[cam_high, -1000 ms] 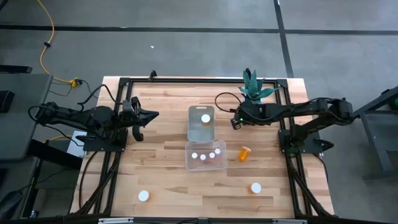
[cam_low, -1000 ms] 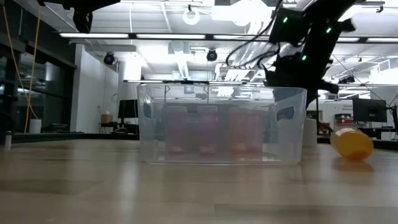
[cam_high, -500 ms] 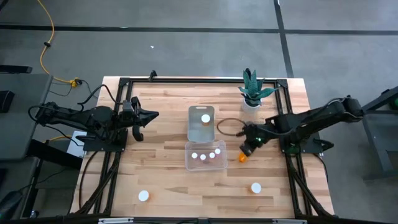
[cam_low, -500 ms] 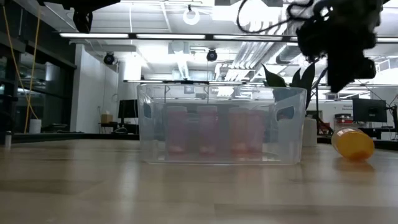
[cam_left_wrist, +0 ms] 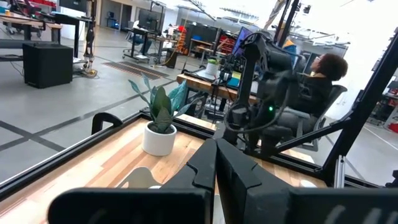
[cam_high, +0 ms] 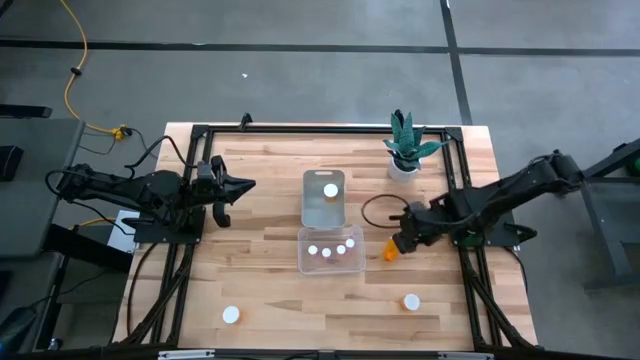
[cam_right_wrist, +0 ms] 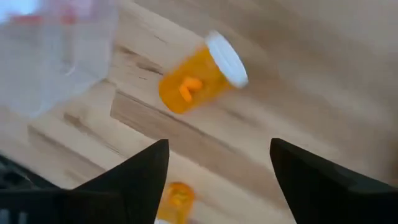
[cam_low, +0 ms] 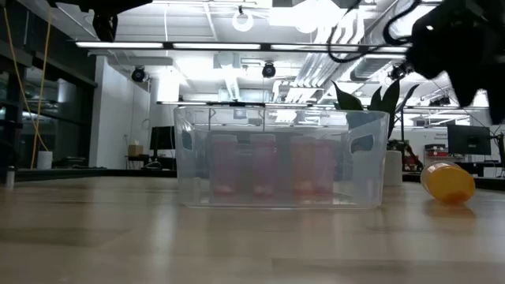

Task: Pick and place medicine bottles into bin by pill shape (circle, oval)
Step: Put the top right orange pill bottle into the gray bin

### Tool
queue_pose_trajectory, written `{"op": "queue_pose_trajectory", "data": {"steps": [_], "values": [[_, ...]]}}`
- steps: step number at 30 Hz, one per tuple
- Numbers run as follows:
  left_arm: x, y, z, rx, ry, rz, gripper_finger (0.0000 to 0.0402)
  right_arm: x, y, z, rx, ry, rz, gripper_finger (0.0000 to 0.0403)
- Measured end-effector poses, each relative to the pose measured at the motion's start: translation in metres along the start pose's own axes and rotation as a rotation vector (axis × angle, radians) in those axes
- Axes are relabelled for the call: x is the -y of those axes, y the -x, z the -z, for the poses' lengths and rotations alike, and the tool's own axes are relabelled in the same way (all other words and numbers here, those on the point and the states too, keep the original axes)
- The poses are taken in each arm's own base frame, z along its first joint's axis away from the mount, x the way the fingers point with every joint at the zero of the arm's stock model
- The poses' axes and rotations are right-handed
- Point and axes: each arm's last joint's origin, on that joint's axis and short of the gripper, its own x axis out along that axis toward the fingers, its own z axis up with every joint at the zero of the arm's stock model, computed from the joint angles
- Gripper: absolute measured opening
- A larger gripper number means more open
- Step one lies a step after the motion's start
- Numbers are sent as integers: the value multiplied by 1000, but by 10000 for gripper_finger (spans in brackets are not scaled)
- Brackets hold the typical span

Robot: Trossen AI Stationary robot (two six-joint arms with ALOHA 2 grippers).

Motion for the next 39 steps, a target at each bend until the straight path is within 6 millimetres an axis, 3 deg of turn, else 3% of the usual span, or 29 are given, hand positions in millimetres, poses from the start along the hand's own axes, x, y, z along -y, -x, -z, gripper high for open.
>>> {"op": "queue_pose_trajectory", "data": {"steps": [5,11,24,35,39], "values": [[0,0,0,0,0,-1,0,1,-14,13,58,-329,-30,277],[0,0,0,0,0,-1,0,1,-30,18,213,-542,-93,277],[0,0,0,-1,-11,4,0,-11,-71,17,239,-640,-8,277],[0,0,0,-1,-19,6,0,-18,-95,15,260,-689,10,276],[0,0,0,-2,-19,7,0,-16,-97,15,266,-686,28,256]]}}
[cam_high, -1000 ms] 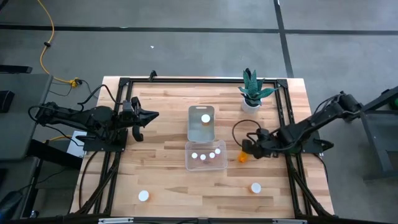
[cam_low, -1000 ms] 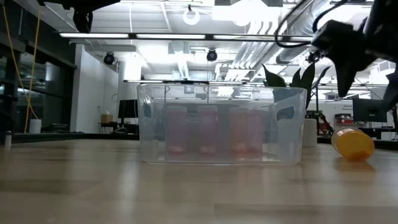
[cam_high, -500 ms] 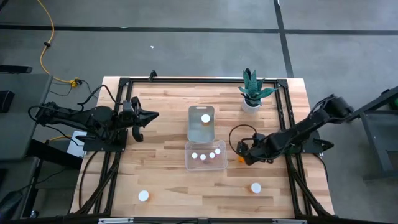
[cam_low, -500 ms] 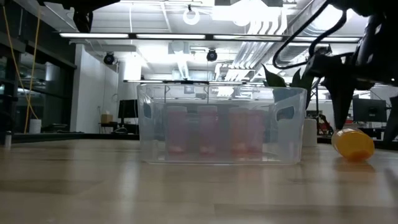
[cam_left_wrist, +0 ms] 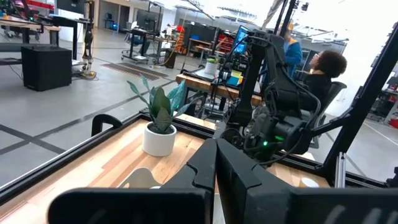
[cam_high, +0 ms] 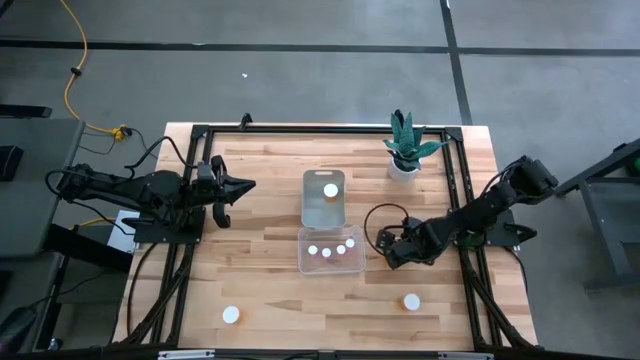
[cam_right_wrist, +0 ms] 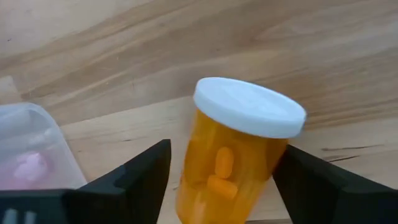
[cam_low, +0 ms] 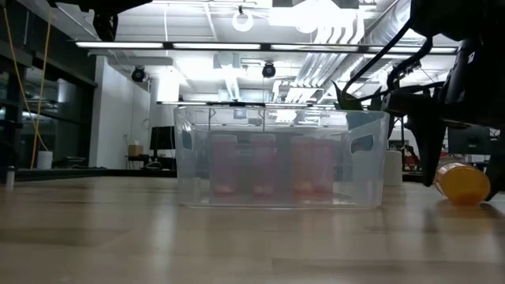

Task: Pick and place medicine bottles into bin by pill shape (circle, oval)
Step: Put the top right orange pill bottle into the gray bin

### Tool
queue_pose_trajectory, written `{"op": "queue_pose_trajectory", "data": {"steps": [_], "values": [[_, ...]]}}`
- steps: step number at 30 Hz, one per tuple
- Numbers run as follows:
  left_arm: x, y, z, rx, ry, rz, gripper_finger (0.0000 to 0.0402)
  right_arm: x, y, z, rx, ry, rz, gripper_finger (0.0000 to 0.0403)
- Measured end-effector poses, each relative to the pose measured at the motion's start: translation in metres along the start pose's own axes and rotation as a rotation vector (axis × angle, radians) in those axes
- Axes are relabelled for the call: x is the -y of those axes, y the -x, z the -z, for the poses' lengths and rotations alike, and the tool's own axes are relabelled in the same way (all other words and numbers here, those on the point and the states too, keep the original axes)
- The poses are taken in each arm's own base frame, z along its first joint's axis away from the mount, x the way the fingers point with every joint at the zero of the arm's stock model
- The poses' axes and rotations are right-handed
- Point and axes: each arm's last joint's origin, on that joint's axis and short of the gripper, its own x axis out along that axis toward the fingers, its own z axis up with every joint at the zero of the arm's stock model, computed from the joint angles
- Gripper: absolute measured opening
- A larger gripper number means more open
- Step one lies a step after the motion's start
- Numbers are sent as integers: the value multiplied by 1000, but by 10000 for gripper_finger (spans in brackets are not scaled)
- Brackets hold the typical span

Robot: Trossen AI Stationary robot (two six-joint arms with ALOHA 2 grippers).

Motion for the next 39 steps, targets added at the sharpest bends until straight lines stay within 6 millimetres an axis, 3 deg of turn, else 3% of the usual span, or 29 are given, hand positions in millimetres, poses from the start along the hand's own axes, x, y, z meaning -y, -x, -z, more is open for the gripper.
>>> {"op": "queue_pose_trajectory", "data": {"steps": [9,15,20,25,33,39], "values": [[0,0,0,0,0,0,0,1,3,0,-25,50,26,160],[0,0,0,0,0,0,0,-12,31,-2,26,214,-89,166],[0,0,0,0,0,0,0,-44,62,-8,148,468,-317,179],[0,0,0,1,1,0,0,-87,77,-12,297,774,-559,181],[0,0,0,2,4,0,0,-130,61,-51,359,882,-570,181],[0,0,0,3,3,-12,0,-153,44,-54,420,995,-665,181]]}}
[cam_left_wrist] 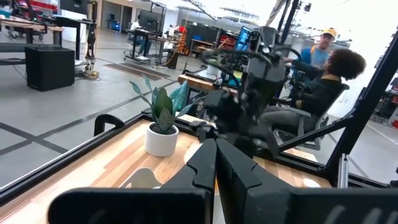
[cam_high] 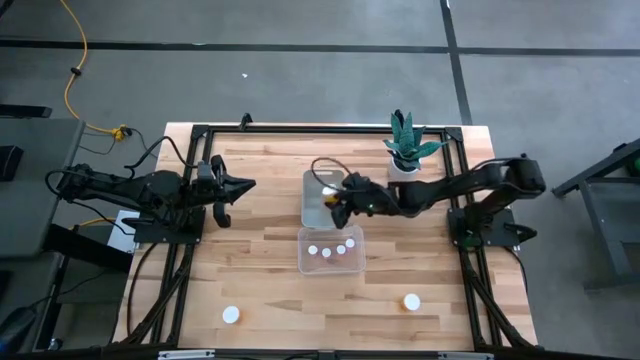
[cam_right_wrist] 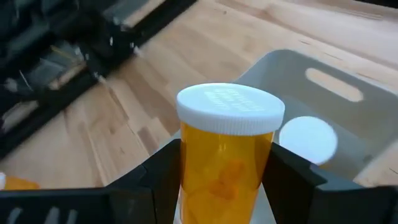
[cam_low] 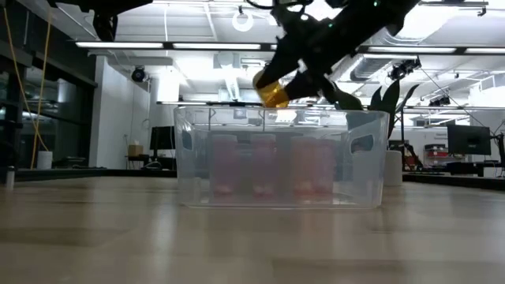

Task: Pick and place medicine bottles into bin by pill shape (circle, oval)
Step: Put the top right orange pill bottle into the gray bin

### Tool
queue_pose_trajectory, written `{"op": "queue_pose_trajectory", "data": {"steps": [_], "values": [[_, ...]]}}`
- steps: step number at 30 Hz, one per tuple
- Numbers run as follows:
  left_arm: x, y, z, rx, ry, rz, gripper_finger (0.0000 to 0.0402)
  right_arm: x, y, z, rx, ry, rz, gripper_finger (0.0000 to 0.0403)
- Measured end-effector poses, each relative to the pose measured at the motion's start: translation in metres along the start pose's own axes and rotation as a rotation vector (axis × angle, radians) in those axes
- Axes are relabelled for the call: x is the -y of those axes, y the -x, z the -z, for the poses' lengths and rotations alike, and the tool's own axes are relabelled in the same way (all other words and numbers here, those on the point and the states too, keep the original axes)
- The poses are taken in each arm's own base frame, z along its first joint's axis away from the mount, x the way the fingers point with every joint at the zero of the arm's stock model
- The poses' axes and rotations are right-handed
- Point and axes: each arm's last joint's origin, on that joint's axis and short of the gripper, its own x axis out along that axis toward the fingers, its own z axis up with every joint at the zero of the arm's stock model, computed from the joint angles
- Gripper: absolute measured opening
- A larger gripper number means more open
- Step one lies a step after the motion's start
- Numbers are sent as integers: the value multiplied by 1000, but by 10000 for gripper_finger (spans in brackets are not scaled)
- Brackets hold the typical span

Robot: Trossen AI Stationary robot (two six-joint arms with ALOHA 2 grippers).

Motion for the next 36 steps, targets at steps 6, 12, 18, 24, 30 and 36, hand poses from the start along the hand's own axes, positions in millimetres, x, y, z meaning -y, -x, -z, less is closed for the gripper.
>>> {"op": "queue_pose_trajectory", "data": {"steps": [6,12,18,24,30,36], "values": [[0,0,0,1,-1,-7,0,-3,-24,24,-29,115,39,181],[0,0,0,2,0,-10,0,4,-38,35,-36,136,106,181],[0,0,0,2,0,-10,0,10,-43,35,-50,151,119,181],[0,0,0,2,0,-10,0,10,-44,34,-62,158,103,182],[0,0,0,2,-2,-10,0,9,-44,35,-87,157,69,211],[0,0,0,2,-2,-10,0,8,-43,36,-117,171,29,271]]}}
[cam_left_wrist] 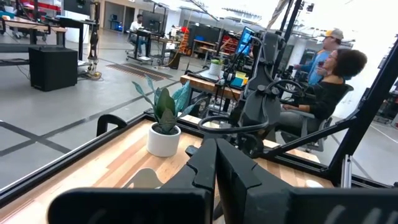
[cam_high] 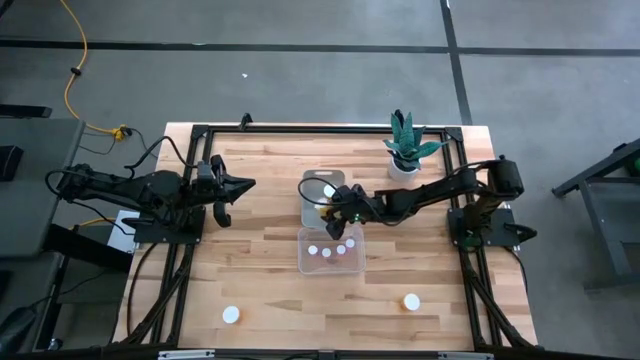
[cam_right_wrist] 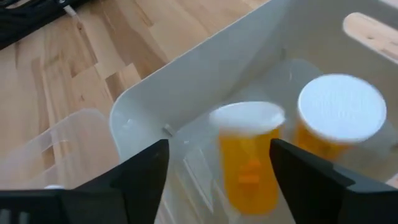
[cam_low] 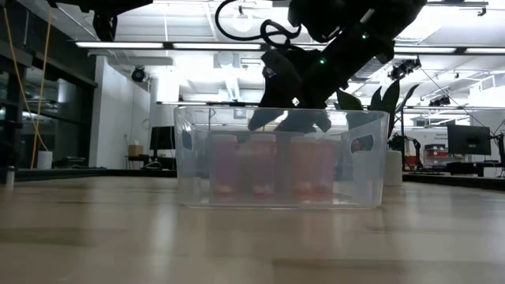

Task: Pick and place medicine bottles into bin by pill shape (circle, oval)
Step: Put the top right orange pill bottle into the gray bin, then put the left orange pill bottle into the gray bin

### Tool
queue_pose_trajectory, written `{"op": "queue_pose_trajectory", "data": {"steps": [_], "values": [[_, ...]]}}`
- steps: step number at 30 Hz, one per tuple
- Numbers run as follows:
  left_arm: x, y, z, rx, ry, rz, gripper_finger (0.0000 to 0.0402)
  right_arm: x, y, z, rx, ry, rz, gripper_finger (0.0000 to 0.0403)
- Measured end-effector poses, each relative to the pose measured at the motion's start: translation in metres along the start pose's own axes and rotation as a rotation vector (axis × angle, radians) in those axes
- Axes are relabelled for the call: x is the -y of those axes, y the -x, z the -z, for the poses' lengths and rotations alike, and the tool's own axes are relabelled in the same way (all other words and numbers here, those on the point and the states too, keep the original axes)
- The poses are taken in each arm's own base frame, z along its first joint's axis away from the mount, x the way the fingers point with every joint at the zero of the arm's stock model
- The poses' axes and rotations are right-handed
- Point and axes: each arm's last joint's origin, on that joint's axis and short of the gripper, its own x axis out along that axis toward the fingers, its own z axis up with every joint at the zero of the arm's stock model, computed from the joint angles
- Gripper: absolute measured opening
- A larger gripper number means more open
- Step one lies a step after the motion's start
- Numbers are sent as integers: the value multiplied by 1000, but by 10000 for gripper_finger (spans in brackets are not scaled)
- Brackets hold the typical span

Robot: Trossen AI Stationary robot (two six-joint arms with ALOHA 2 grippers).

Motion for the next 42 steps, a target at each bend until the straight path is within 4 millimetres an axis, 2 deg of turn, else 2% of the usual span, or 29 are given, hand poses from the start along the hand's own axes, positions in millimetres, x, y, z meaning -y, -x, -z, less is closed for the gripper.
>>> {"op": "queue_pose_trajectory", "data": {"steps": [3,7,15,21,24,28,31,35,42], "values": [[0,0,0,0,0,0,0,2,5,-1,-21,5,8,292],[0,0,0,0,0,0,0,7,22,-8,-44,31,33,299],[0,0,0,-1,0,4,0,12,84,-30,-9,45,25,300],[0,0,-2,15,11,7,0,2,128,-42,79,16,-115,300],[1,0,-4,41,21,13,0,-3,140,-47,158,21,-142,300],[1,0,-5,44,25,14,4,-6,144,-53,233,27,-160,300],[2,-2,-4,25,49,11,29,-6,143,-53,234,28,-157,300],[8,-7,-11,-75,35,20,92,-7,143,-54,246,24,-167,300],[29,-17,-38,-206,-110,109,207,-7,144,-55,250,80,-173,290]]}}
